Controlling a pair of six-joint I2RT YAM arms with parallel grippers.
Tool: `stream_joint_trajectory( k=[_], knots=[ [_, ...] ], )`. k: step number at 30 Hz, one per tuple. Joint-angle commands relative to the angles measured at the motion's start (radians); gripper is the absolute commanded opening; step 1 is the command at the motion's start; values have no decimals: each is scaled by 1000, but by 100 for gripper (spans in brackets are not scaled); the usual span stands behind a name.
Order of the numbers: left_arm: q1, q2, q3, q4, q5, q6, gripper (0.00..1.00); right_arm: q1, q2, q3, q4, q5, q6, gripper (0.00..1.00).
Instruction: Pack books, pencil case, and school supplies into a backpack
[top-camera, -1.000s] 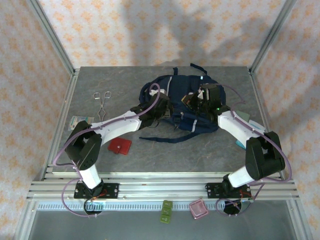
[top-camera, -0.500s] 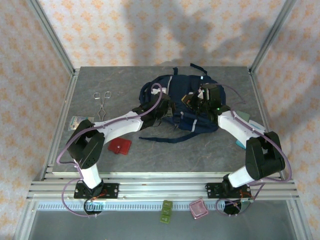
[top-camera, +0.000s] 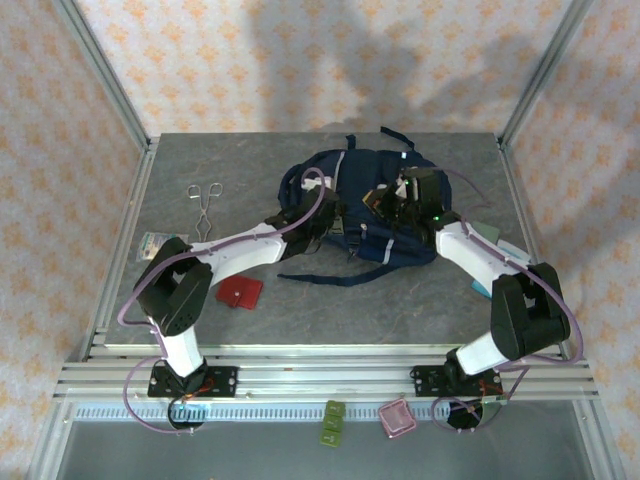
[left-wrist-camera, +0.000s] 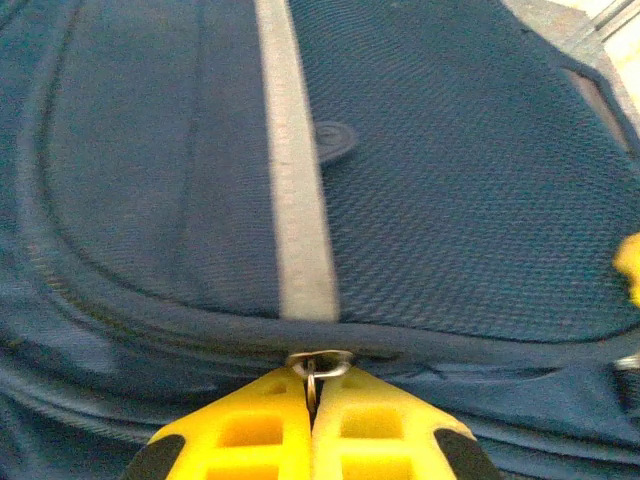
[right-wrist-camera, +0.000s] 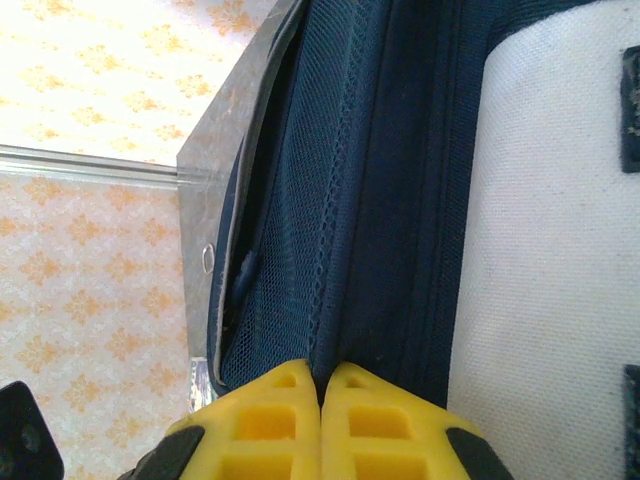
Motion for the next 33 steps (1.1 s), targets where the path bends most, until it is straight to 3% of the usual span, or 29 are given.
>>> stream_joint_trajectory(
  k=[1,7,15,20,26,32,33],
  knots=[
    [69,-47,-71,-72,-82,38,0,2,-93,-1,143,-29,-38,0],
    [129,-96,-104,-122,-121,65,0,0,-113,-57,140,-18,-45,0],
    [115,-122,-114,-146,-110,121,0,-1,-99,-49,75,36,-101,0],
    [43,-160,-141,-199,-120,155,0,-10,-48,21,-4,108,-162,0],
    [-55,-160,-160,-190,-47,133,0,-25,59,149,-70,207,-213,0],
    [-143,-98,-64,-154,-3,126,0,-40,163,283,-141,259,-221,0],
    [-150,-86,-47,-146,-3,126,0,-41,173,295,-159,250,-217,4]
  ],
)
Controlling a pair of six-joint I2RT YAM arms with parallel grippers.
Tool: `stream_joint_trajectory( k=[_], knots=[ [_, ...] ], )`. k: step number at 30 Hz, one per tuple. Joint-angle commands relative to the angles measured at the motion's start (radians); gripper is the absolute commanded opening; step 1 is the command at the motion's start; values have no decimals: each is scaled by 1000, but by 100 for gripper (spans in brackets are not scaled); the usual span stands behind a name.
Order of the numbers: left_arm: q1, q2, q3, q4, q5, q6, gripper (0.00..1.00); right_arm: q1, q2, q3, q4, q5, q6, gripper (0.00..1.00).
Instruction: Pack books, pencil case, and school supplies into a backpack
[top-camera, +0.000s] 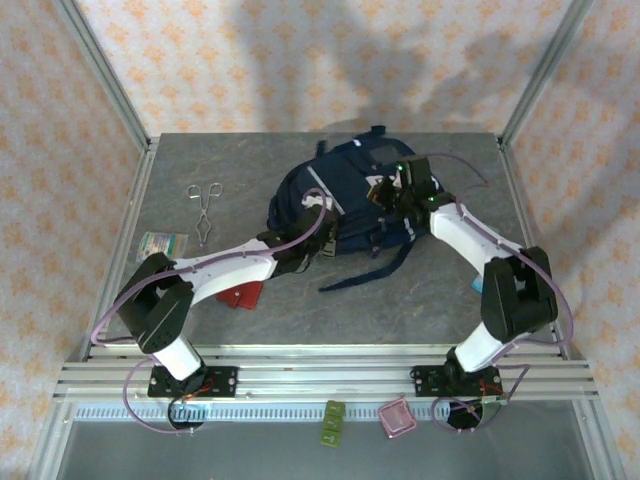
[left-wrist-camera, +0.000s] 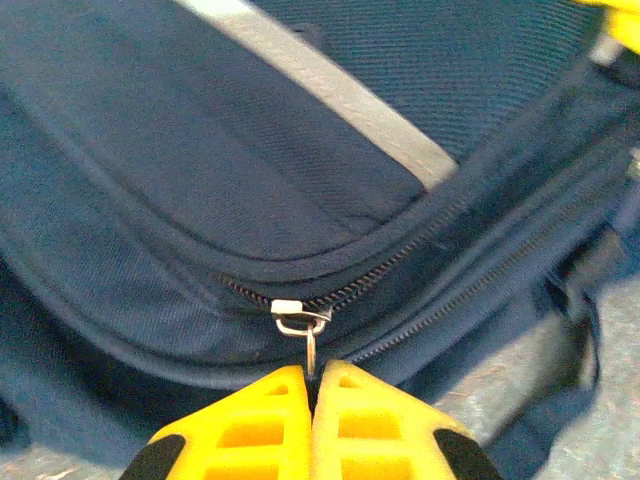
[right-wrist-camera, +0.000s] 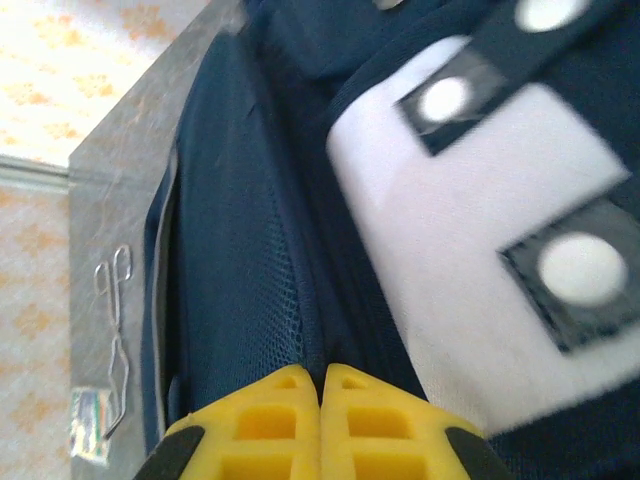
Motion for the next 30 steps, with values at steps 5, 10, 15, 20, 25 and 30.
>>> stream_joint_trajectory(
  k=[5,10,15,20,25,30],
  knots=[
    [-53,82,112,-18,56,-11,0,-24,-6,25,27,-3,51,39],
    [-55,90,122,-8,63,-10,0,-13,-119,-146,82,-112,122,43],
    [-59,91,121,-11,57,-6,0,17,-141,-214,122,-172,170,43],
    [-71,92,121,-13,44,0,0,53,-95,-209,164,-207,201,40],
    [-75,99,122,-51,-16,4,0,60,-45,-200,179,-183,216,3],
    [-42,75,62,-71,-56,-25,0,45,-61,-211,185,-152,216,0]
  ],
)
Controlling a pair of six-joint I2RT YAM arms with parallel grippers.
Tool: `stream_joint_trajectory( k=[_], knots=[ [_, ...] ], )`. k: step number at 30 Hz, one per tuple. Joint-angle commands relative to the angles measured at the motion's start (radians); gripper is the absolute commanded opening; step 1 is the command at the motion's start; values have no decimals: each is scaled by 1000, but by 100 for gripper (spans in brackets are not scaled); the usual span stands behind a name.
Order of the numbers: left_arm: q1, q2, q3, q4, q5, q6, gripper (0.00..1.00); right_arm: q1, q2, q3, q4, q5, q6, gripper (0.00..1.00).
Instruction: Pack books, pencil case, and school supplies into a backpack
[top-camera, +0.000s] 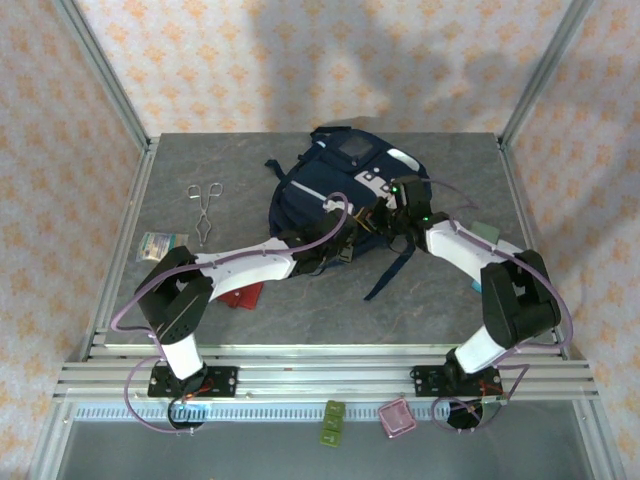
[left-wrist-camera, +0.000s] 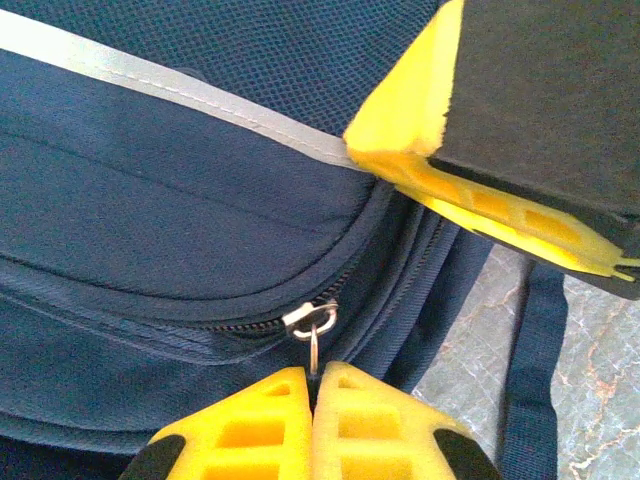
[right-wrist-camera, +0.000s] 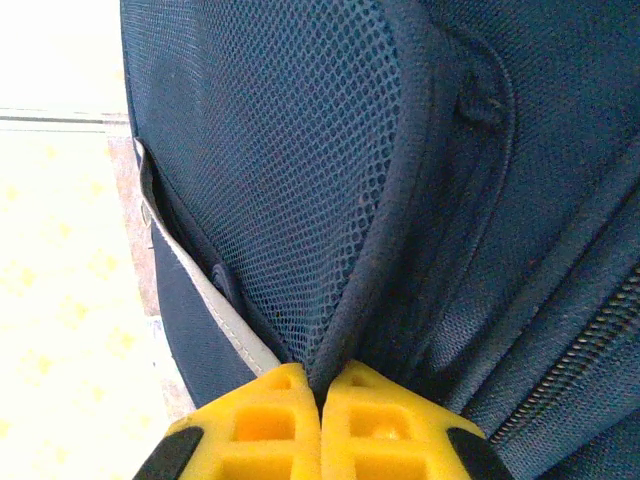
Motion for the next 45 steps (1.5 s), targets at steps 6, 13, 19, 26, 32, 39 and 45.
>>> stream_joint_trajectory(
  k=[6,13,19,26,32,39,45],
  knots=[
    [118,-106,-142,-19,-91,-33,0,-32,-64,-41,61,55,-7,0],
    [217,-143,-169,-20,-133,1,0,-34,-85,-83,82,61,0,0],
    [189,-142,-160,-28,-78,19,0,-67,-55,-15,37,89,-55,0],
    [32,-118,-115,-7,-14,5,0,-131,37,169,-49,155,-135,0],
    [-24,-3,8,59,33,-13,0,-155,106,281,-88,181,-143,1],
    [-25,77,103,47,12,3,0,-155,15,122,-13,54,-83,29],
    [-26,83,112,45,18,8,0,-126,-94,-41,45,19,-20,35]
  ],
)
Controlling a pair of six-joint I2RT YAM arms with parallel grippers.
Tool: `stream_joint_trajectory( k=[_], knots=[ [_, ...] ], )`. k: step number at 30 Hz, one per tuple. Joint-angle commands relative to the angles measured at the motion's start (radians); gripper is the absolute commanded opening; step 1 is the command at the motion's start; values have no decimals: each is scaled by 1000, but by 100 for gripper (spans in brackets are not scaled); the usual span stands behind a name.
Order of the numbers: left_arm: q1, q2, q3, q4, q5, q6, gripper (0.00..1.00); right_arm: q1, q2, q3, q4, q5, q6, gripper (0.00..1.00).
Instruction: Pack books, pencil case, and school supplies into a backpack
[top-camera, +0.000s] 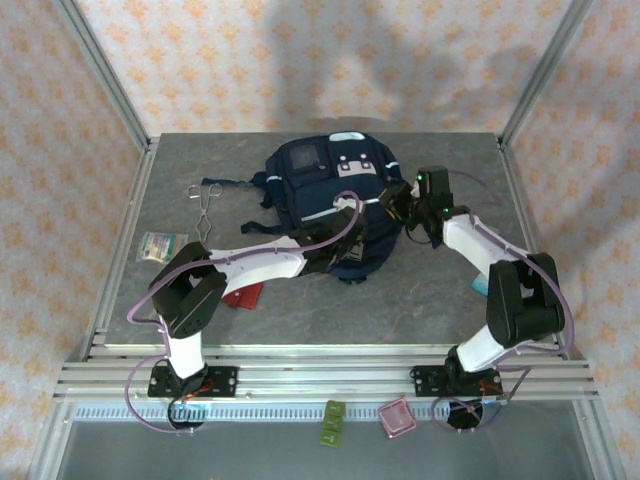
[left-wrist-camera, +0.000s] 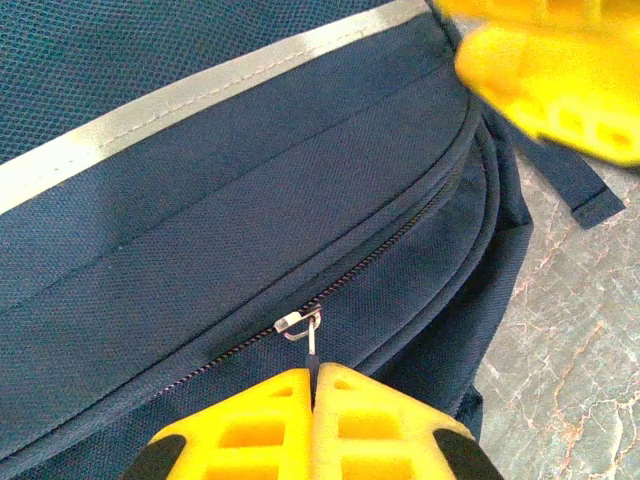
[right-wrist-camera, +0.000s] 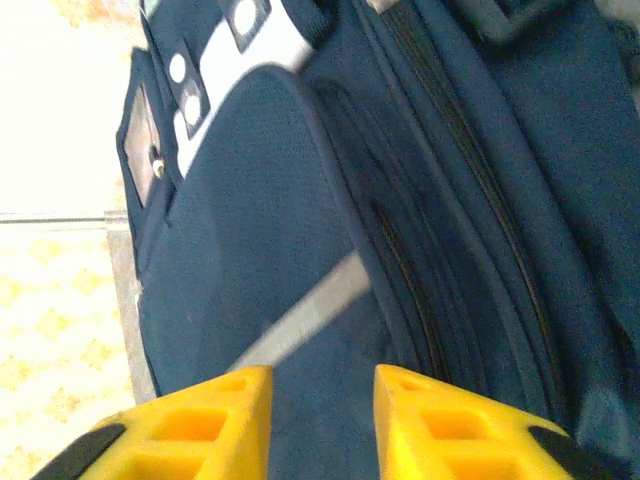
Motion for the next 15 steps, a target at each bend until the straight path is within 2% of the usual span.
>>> stream_joint_trajectory(
  k=[1,3,7,15],
  knots=[
    [-5,5,40,-9,21,6,0,24,-82,-66,54,-11,43,38],
    [-5,3,41,-8,19,6,0,36,-114,-103,48,7,60,42],
    [-4,5,44,-9,18,7,0,53,-146,-149,67,13,86,43],
    [-6,6,38,-8,30,6,0,78,-57,-103,130,5,118,40]
  ],
)
